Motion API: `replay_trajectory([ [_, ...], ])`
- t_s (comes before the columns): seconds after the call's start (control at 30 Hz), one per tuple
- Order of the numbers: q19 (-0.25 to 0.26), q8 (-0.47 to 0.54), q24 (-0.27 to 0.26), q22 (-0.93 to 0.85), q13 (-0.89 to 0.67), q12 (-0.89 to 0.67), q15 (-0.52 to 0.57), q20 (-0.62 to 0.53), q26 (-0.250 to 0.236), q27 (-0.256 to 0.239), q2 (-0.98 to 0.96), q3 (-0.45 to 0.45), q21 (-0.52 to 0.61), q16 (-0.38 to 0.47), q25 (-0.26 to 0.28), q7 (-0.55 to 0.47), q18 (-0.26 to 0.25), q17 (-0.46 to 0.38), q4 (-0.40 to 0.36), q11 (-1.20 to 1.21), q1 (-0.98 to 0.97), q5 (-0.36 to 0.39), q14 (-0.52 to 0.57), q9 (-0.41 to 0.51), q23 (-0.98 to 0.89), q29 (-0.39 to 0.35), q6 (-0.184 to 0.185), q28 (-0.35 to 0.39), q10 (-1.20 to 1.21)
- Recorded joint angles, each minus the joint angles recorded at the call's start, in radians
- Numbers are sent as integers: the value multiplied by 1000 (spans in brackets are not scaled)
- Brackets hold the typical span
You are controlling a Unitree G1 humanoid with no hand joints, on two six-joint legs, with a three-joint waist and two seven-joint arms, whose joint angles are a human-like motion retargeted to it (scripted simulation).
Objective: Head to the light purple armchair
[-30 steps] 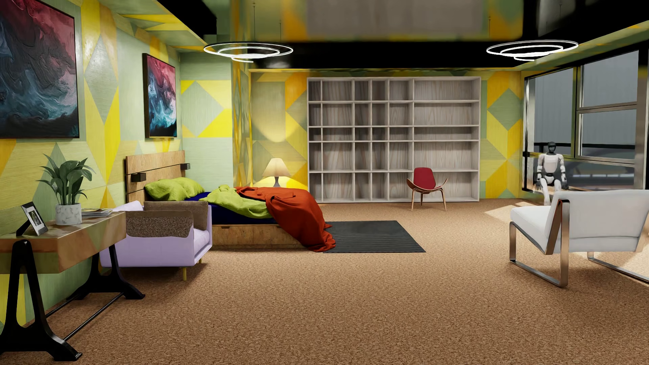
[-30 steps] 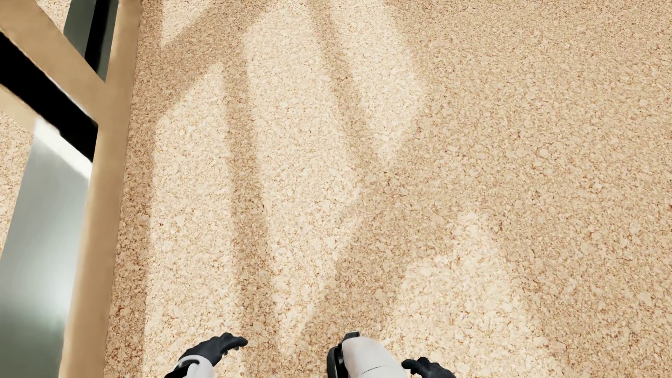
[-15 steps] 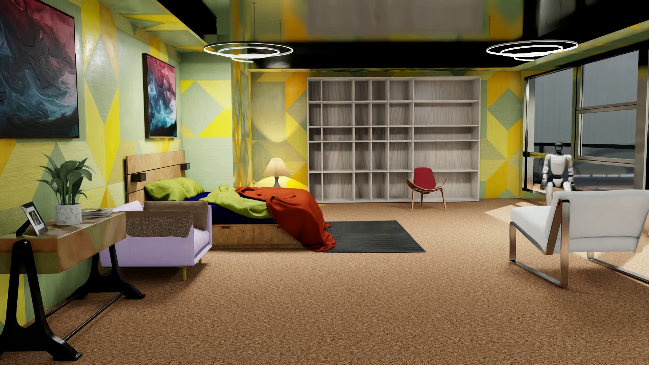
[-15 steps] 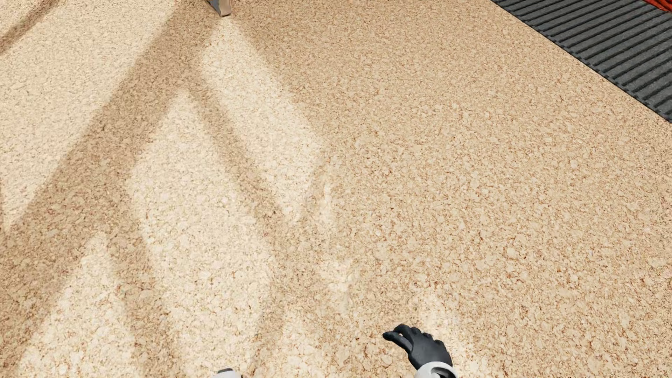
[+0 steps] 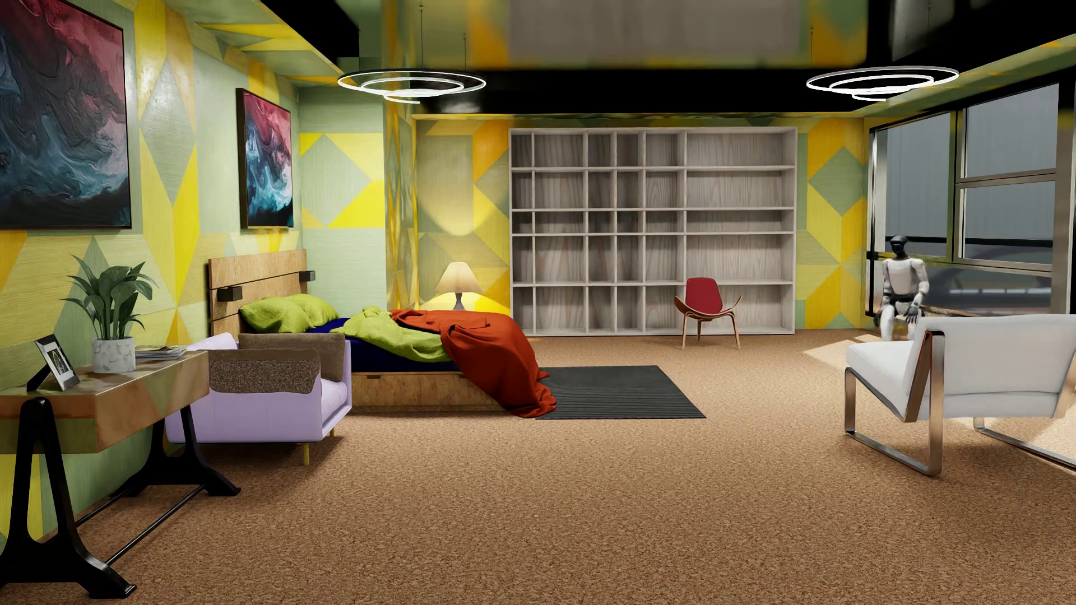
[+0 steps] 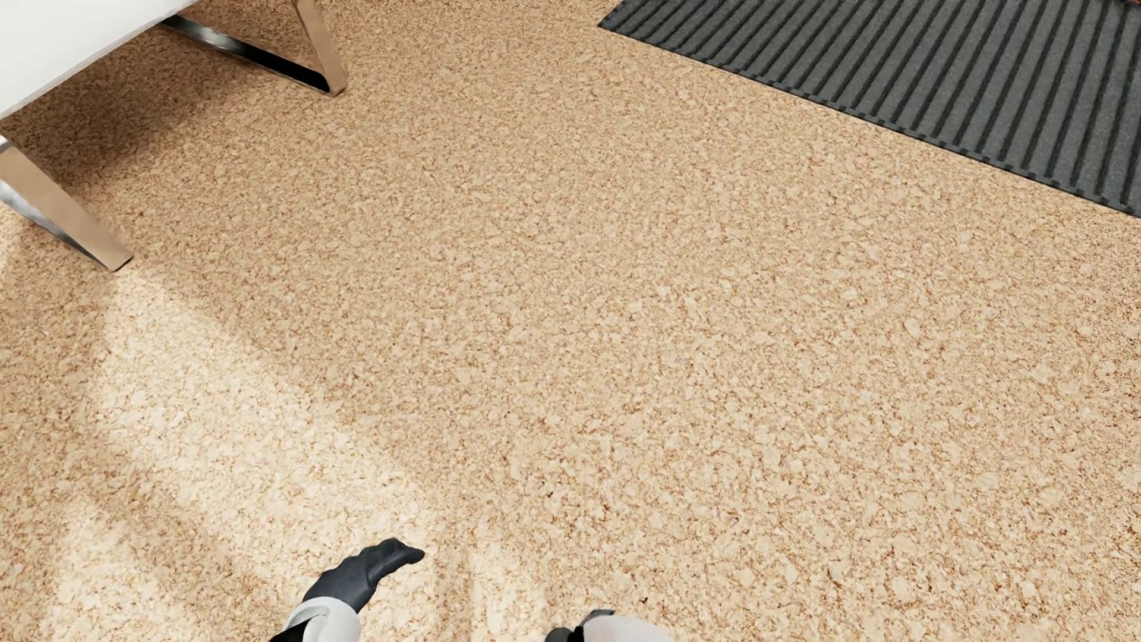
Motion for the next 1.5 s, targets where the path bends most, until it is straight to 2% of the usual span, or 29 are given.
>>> replay_trajectory([
  [0.07,-2,102,53,243,-116,38,-46,-73,28,-133,179,12,-5,19,53,47,59,36,30,-111,-212,69,-124,2,-148,6,0,-179,-184],
  [0.13,-1,226,107,351,-233,103,-74,-84,40,-273,364,37,86,10,78,114,62,12,15,-223,-304,88,-162,-1,-301,97,-11,-254,-578],
  [0.2,8,346,85,337,-336,195,-77,-8,30,-366,551,70,204,-31,25,121,-25,-50,-32,-315,-308,70,-159,-1,-455,63,-19,-179,-1013],
  [0.27,26,396,44,300,-374,280,-28,84,23,-414,706,106,260,-77,48,172,-76,-87,-40,-293,-306,37,-177,4,-534,-1,-28,-46,-1085],
  [0.3,57,412,35,295,-357,309,45,117,32,-412,755,127,272,-103,93,171,-26,-103,-55,-231,-314,14,-159,3,-539,-12,-41,2,-960],
  [0.33,159,434,29,301,-323,322,171,143,43,-388,768,145,284,-132,135,182,37,-126,-71,-117,-314,-8,-87,3,-530,-5,-60,22,-823],
  [0.37,339,457,25,316,-284,316,319,163,51,-348,728,158,303,-160,155,215,66,-152,-77,62,-302,-24,-68,6,-505,13,-81,13,-705],
  [0.4,443,452,31,336,-247,288,438,173,55,-296,629,170,325,-177,156,249,108,-170,-85,278,-273,-40,-136,12,-456,37,-104,-17,-626],
  [0.47,392,408,91,349,-191,185,370,168,59,-168,341,176,370,-176,139,315,140,-168,-118,603,-129,-97,-262,21,-256,94,-144,-57,-626],
  [0.53,283,343,135,302,-145,72,244,173,44,-94,72,160,453,-162,93,345,146,-169,-181,632,72,-159,-318,19,6,233,-171,16,-755],
  [0.6,224,280,105,229,-62,-43,140,182,-33,-161,-123,127,544,-146,24,325,149,-212,-243,413,249,-190,-351,11,159,391,-182,89,-872],
  [0.63,226,262,73,172,-6,-101,115,167,-77,-189,-187,107,528,-132,29,299,146,-234,-266,235,328,-205,-369,6,171,415,-184,93,-916],
  [0.73,196,310,-2,-14,188,-244,115,94,-158,-128,-246,42,311,-64,151,190,142,-251,-287,-367,572,-224,-363,-3,83,236,-173,127,-1043],
  [0.77,199,291,-26,-57,230,-260,138,87,-154,-89,-252,21,270,-50,154,159,135,-244,-275,-393,642,-237,-325,-4,78,184,-164,161,-1035],
  [0.83,178,217,-83,-100,243,-223,243,94,-108,-37,-259,-12,246,-36,118,106,103,-213,-216,-166,684,-234,-105,-3,144,214,-125,211,-849],
  [0.9,160,152,-103,-89,164,-132,201,87,-56,-79,-200,-17,251,-19,76,99,-4,-179,-119,11,516,-180,227,8,204,333,-62,193,-403],
  [0.93,153,125,-87,-52,103,-95,129,60,-30,-121,-138,-9,254,-8,50,70,-31,-165,-96,33,369,-138,232,16,189,357,-30,156,-189],
  [0.97,148,107,-57,8,42,-68,67,15,-6,-155,-57,-1,242,6,29,30,-31,-151,-103,16,205,-98,150,22,139,323,-4,106,-41],
  [1.03,140,100,64,174,-60,-26,-19,-132,23,-195,136,11,177,42,28,22,-2,-104,-68,-83,-85,-32,-19,22,-20,143,26,-39,6],
  [1.1,134,129,194,308,-159,28,-70,-279,-12,-278,331,34,151,68,94,80,60,-57,-3,-191,-282,14,-154,14,-164,38,33,-283,-214],
  [1.17,141,196,196,327,-287,111,-79,-274,-66,-357,515,66,225,62,139,150,92,-57,41,-291,-364,33,-204,4,-289,44,30,-435,-641],
  [1.23,160,268,139,279,-385,219,-26,-141,-42,-393,683,105,314,16,131,132,20,-90,23,-347,-357,4,-201,-7,-401,42,14,-312,-1056],
  [1.27,167,293,93,261,-394,277,40,-37,-4,-398,740,124,340,-27,130,146,-3,-109,18,-314,-356,-22,-173,-12,-447,34,0,-218,-1062],
  [1.3,188,315,37,260,-372,318,147,68,33,-399,771,142,351,-81,143,173,40,-134,5,-230,-369,-54,-85,-16,-484,32,-19,-160,-931],
  [1.33,252,330,-5,281,-326,330,306,142,57,-391,761,156,350,-125,169,199,101,-161,-19,-76,-376,-86,-6,-18,-507,41,-43,-153,-773],
  [1.37,325,337,-2,320,-270,308,463,163,69,-368,698,163,340,-145,199,224,137,-179,-49,139,-360,-117,-56,-15,-505,53,-69,-189,-636],
  [1.4,349,333,51,358,-219,261,505,137,71,-320,580,165,328,-141,223,253,159,-181,-80,365,-314,-149,-159,-10,-465,61,-95,-237,-556],
  [1.43,292,332,130,377,-178,201,418,93,66,-246,435,161,324,-126,234,281,168,-168,-111,542,-233,-172,-242,-7,-386,63,-118,-256,-543],
  [1.5,228,322,234,340,-122,91,244,63,58,-99,148,142,388,-107,196,318,175,-156,-179,653,-18,-201,-338,-6,-162,116,-155,-149,-639],
])
